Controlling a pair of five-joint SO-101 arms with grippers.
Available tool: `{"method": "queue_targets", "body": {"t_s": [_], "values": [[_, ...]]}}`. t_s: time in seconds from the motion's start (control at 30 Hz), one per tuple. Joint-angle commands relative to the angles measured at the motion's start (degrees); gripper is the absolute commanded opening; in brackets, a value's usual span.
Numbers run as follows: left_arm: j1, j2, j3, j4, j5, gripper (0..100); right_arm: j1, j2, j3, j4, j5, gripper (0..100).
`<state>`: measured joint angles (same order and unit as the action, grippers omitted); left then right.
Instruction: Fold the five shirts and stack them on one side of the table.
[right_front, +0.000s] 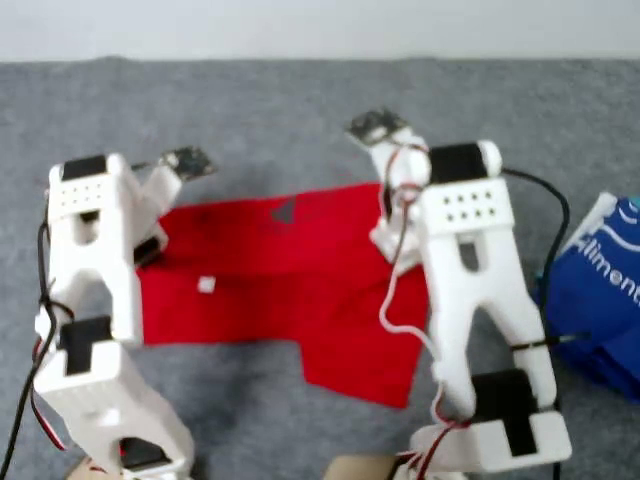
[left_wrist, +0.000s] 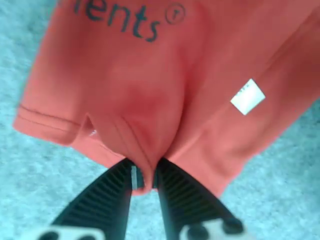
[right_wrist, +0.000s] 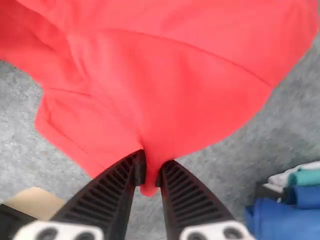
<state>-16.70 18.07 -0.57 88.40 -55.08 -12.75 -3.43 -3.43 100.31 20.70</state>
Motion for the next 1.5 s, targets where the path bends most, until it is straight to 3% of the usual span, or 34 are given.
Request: {"method": "queue_targets", "body": {"t_s": [0.0, 0.67, 1.1, 1.47], "values": [[-0.4, 0.1, -2.4, 1.1, -0.4, 0, -0.6, -5.0, 2.1, 1.5, -3.3, 0.9], [-3.9, 0.4, -2.4, 1.5, -0.6, 0, -3.9, -22.2, 24.2, 1.3, -5.5, 0.9], [-4.0, 3.0, -2.6, 7.6, -6.8, 0, -4.0, -23.2, 33.6, -4.2, -5.7, 0.9], [-6.0, 3.3, -3.7, 8.4, -6.9, 0, -4.0, -22.7, 33.9, -4.5, -5.8, 0.9]]}}
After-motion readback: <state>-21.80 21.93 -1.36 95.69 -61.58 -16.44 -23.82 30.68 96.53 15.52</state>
